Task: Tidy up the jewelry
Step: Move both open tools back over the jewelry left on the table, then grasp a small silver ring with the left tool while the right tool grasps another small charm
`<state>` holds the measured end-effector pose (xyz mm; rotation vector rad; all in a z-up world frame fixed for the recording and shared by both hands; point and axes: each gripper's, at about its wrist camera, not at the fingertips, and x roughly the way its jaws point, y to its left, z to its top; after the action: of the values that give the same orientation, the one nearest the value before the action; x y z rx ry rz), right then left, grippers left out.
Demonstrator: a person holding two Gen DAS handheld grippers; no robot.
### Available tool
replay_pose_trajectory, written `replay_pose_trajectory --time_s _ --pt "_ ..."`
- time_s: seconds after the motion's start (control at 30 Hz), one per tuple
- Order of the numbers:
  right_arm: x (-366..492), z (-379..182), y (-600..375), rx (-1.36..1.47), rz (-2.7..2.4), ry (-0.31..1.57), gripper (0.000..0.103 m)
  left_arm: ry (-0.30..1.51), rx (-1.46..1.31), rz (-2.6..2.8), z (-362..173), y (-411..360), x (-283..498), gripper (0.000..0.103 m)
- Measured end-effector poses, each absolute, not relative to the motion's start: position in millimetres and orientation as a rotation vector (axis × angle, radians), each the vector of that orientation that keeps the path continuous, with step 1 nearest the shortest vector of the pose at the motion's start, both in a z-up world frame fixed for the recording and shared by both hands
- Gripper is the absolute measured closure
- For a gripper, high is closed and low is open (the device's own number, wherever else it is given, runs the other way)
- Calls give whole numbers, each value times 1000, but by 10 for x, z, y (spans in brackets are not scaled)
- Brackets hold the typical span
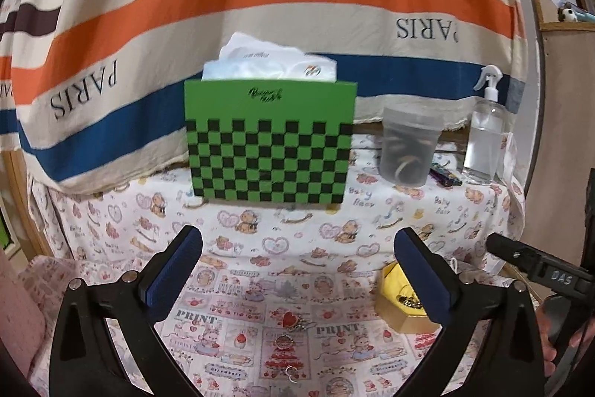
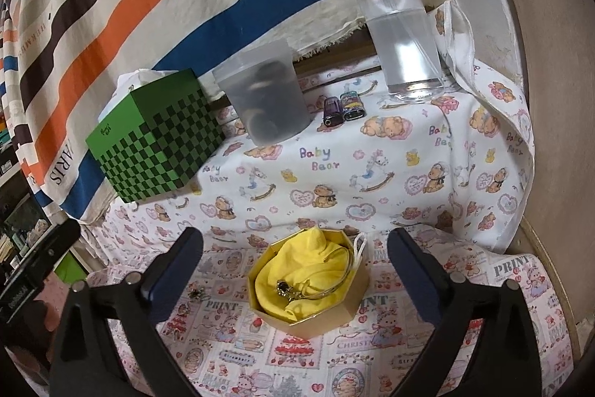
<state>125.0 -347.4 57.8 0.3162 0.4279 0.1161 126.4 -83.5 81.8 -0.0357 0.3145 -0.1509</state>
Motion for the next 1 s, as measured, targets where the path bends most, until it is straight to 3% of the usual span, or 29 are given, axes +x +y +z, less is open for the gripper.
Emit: replay_pose_trajectory --time_s 0.9,1.0 --pt "1453 316 -3253 183 23 527 0 739 -33 -226 -33 -802 1912 1" --pt "1436 325 -3265 183 16 524 0 789 -59 -226 -118 -776 1993 6"
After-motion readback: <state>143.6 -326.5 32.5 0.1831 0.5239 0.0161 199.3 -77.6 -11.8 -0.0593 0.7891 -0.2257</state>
